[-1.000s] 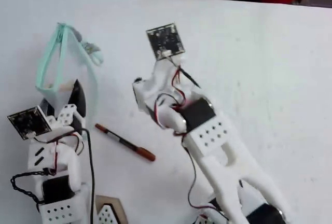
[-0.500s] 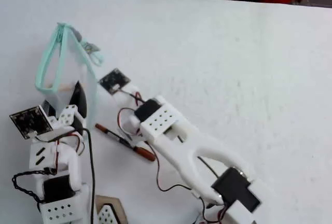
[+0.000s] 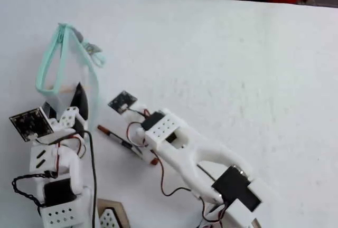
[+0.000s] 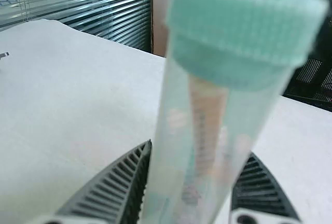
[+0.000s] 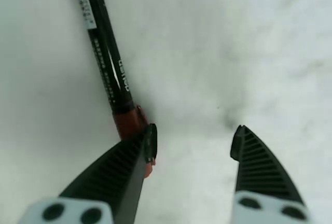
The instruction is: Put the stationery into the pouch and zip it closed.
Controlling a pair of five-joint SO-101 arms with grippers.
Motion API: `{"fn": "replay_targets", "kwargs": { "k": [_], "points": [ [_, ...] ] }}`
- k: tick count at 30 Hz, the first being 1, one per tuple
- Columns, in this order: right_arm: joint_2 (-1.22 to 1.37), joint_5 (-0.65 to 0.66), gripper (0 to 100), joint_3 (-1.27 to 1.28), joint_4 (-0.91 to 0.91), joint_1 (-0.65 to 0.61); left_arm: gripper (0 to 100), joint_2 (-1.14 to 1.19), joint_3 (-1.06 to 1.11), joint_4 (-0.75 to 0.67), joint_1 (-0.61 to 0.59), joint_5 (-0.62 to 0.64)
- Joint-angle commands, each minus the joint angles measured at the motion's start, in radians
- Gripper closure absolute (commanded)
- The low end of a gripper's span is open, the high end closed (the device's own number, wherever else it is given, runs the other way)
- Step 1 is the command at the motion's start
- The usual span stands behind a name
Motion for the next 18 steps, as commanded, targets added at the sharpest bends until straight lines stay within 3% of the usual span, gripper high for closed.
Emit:
{"fn": "replay_targets", "kwargs": {
  "k": [1, 9, 18],
  "points": [
    [-0.107, 0.011, 76.9, 0.002, -0.008, -0.01, 76, -0.012, -0.011, -0.028, 0.001, 0.0],
    [-0.317, -0.038, 76.9, 0.129, -0.024, -0.076, 76, -0.012, -0.009, -0.028, 0.019, 0.0],
    [-0.156, -0.041, 76.9, 0.144, -0.094, -0.077, 76, -0.012, -0.009, -0.028, 0.018, 0.0]
  ]
}}
